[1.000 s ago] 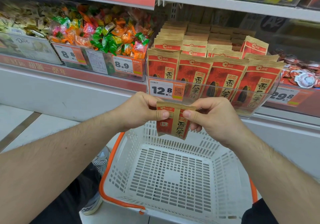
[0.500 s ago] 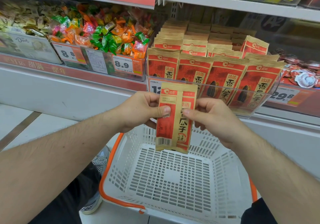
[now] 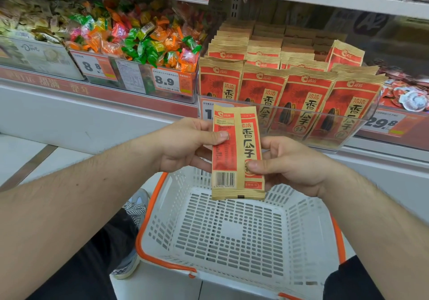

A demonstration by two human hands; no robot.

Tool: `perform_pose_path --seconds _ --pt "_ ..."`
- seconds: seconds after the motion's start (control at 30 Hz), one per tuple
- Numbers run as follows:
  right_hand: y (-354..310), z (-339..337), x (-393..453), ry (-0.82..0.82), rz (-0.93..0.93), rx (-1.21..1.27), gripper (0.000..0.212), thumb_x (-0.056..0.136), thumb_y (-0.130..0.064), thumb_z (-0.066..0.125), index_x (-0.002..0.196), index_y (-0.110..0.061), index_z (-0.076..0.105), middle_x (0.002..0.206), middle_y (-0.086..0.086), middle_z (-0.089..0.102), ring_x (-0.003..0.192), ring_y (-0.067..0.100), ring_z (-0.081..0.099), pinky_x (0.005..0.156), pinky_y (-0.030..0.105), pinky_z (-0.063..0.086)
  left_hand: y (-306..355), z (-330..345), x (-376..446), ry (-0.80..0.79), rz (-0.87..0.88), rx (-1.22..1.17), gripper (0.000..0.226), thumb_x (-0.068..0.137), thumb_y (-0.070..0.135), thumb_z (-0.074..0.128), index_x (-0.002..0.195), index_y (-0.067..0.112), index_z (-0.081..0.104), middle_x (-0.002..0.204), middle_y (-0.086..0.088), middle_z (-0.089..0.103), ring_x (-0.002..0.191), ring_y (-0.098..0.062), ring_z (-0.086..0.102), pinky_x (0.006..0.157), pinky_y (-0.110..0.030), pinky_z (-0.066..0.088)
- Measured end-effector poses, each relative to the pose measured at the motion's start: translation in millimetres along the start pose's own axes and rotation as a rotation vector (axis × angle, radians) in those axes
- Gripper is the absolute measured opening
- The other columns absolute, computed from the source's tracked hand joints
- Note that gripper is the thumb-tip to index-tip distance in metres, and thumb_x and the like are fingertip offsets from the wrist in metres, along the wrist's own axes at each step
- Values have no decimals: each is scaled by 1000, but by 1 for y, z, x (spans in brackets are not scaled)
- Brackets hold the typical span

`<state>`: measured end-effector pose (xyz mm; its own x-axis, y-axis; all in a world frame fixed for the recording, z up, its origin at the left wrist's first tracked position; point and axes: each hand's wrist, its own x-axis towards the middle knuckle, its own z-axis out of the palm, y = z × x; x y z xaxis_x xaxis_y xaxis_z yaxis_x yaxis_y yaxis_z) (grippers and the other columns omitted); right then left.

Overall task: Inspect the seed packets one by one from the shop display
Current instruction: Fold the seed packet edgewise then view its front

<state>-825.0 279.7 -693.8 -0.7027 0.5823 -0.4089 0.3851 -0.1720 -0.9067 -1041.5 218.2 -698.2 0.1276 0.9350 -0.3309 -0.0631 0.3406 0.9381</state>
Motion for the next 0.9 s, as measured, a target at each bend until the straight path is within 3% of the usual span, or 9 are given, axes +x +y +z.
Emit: perform_pose_path --seconds 0.4,0.47,0.57,0.7,0.8,0.9 --pt "2 0 3 -54 48 169 44 70 -21 75 112 -8 66 100 25 72 66 24 71 56 30 59 2 0 0 2 -103 -60 24 90 25 59 104 9 70 93 -8 76 76 -20 75 65 -32 62" --pt "2 5 3 -8 34 101 44 74 -18 81 113 -8 63 95 23 73 64 24 69 54 29 57 0 0 1 49 -107 -4 19 96 23 58 106 12 70 95 -6 76 79 -20 74 71 -35 63" --pt "3 21 5 163 -12 -205 37 80 -10 79 111 -13 60 82 13 76 62 26 70 53 34 56 -8 2 4 152 -102 220 16 100 26 57 112 22 66 104 0 76 97 -22 71 85 -43 58" --pt "6 41 8 307 -49 -574 37 72 -29 83 97 -30 55 71 0 72 57 15 68 57 38 58 -14 16 3 141 -114 222 21 93 37 67 110 25 66 101 3 77 102 -19 70 91 -51 54" --pt "6 40 6 254 -82 -648 35 74 -42 79 95 -29 55 73 1 70 61 14 68 62 41 58 -15 20 4 145 -111 198 24 90 29 71 110 16 66 99 -3 77 99 -23 72 91 -54 56" --pt "0 31 4 217 -108 -474 15 91 -38 63 92 -23 63 78 4 70 62 20 71 65 45 60 -14 17 4 91 -84 228 17 88 18 72 104 15 66 99 -12 74 93 -24 68 88 -50 57"
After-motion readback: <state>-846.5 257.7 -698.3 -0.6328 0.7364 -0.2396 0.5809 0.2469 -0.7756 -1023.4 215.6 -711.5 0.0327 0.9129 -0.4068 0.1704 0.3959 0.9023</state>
